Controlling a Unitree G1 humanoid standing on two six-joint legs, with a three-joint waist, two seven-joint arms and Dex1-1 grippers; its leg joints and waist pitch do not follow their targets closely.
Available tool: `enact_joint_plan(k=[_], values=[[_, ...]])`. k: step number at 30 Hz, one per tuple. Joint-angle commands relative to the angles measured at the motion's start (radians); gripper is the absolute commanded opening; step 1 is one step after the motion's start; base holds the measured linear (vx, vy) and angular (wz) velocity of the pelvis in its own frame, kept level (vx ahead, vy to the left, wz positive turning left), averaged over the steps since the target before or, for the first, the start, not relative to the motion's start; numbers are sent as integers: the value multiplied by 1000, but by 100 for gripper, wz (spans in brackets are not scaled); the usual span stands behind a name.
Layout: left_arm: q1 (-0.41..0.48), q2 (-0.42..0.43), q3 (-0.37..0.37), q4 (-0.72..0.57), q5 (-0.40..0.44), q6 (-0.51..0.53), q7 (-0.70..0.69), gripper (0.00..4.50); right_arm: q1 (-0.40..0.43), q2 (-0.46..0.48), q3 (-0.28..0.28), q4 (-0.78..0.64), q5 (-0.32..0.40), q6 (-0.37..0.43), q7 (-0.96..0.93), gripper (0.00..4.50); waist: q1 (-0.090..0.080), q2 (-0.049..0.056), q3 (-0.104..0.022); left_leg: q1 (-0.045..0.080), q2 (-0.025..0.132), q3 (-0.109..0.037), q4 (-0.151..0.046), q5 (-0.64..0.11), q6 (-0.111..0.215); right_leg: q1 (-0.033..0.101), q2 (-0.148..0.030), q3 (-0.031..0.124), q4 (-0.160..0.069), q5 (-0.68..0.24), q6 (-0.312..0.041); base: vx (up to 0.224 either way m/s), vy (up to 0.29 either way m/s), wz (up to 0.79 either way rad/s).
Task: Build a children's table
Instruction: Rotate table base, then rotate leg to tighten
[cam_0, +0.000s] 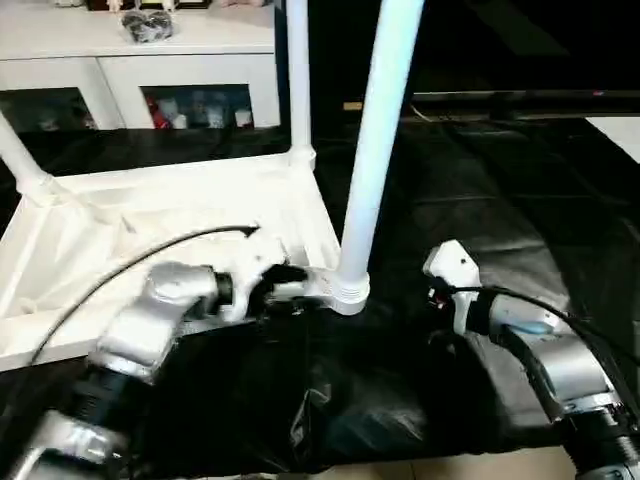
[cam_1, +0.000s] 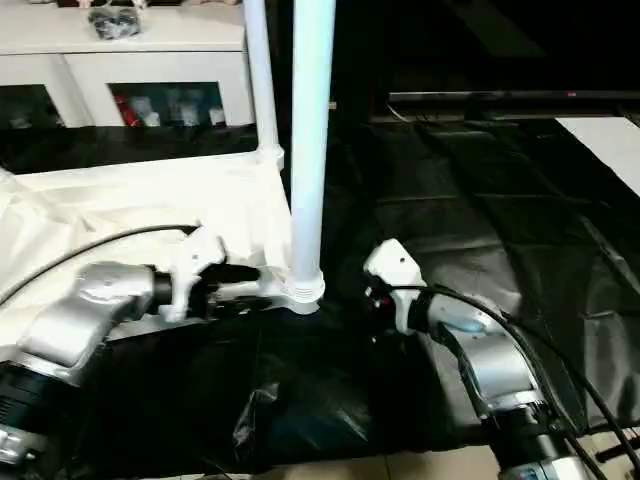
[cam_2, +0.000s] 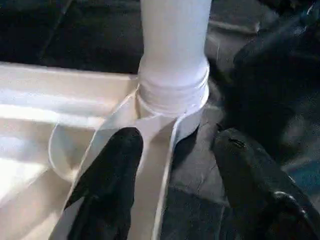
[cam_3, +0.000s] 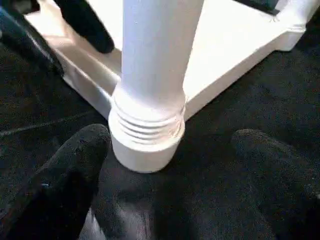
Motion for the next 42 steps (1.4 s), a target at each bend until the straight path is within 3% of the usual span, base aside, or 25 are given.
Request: enact_joint_plan(k=[1,2,4,5,6,7,8,9,10,13,17,18,20,22,28,35,42], values=[[-13,10,15,16,2,6,-3,265,-13,6,-3,-29,16,25,-5,450,-3,-26,-60,28,80,-39,-76,-175,44,30,-92,56,-78,-74,-248,0,0,0],[-14,10,15,18,2,5,-4,265,-14,6,-3,-29,16,26,-5,450,3,-18,-59,27,80,-43,-76,-165,45,32,-98,56,-73,-75,-251,0,0,0],[-28,10,14,42,7,-2,-6,265,-17,8,-3,-25,18,30,-2,450,4,-15,-58,29,80,-41,-76,-156,47,27,-96,55,-76,-89,-247,0,0,0],[-47,-4,14,57,0,11,-8,265,-16,-7,-6,-21,19,32,16,450,12,22,-69,35,81,-46,-72,-159,30,29,-99,54,-69,-80,-249,0,0,0],[-52,-7,10,57,-3,16,-12,265,-16,-17,-8,-21,19,29,25,450,6,2,-65,36,84,-43,-77,-180,17,26,-92,53,-75,-59,-251,0,0,0],[-55,-15,9,67,-9,15,-16,265,-17,-23,-10,-11,15,23,26,450,9,4,-68,36,83,-42,-76,-175,13,28,-93,54,-71,-21,-260,0,0,0],[-56,-18,9,71,-11,14,-16,265,-17,-24,-11,-7,13,21,24,450,11,16,-61,34,82,-43,-77,-176,12,25,-95,55,-70,-9,-263,0,0,0],[-55,-27,6,89,-11,-1,-13,265,-15,-28,-13,1,1,15,11,450,10,7,-62,32,80,-41,-77,-187,13,30,-96,55,-73,-7,-268,0,0,0],[-56,-29,4,101,-6,-12,-10,265,-9,-25,-18,-18,13,32,10,450,12,23,-61,30,79,-43,-76,-191,11,31,-100,56,-72,-13,-269,0,0,0],[-62,-31,0,116,-2,-20,-7,265,4,-25,-23,-53,32,57,13,450,8,11,-56,26,78,-44,-76,-191,26,34,-100,57,-76,-12,-268,0,0,0],[-74,-23,-14,143,5,-27,-33,265,15,-34,-12,-58,18,50,15,450,5,13,-51,24,78,-44,-77,-183,39,33,-98,56,-80,-49,-261,0,0,0],[-77,-22,-15,156,5,-31,-41,265,18,-36,-13,-70,23,56,17,450,6,23,-52,28,79,-45,-77,-191,35,31,-98,56,-81,-57,-263,0,0,0],[-81,-23,-20,178,21,-51,-33,265,17,-38,-17,-70,25,56,14,450,4,20,-50,28,80,-45,-79,-204,31,31,-95,56,-81,-61,-263,0,0,0],[-83,-18,-30,190,27,-50,-49,265,15,-40,-18,-67,25,57,13,450,4,24,-50,29,81,-45,-79,-205,30,30,-97,56,-80,-60,-268,0,0,0],[-90,-9,-33,220,23,-50,-83,265,20,-51,-15,-76,24,61,15,450,7,24,-52,28,81,-44,-77,-183,39,32,-99,57,-79,-47,-278,0,0,0],[-96,-11,-17,238,1,-57,-116,206,16,-55,-12,-65,20,53,20,450,7,30,-55,29,83,-44,-78,-199,27,32,-100,57,-78,-55,-280,0,0,0],[-120,-22,-10,287,-4,-70,-135,145,20,-64,-9,-65,21,49,30,450,9,27,-61,26,82,-43,-74,-169,38,36,-101,56,-74,-16,-286,0,0,0]])
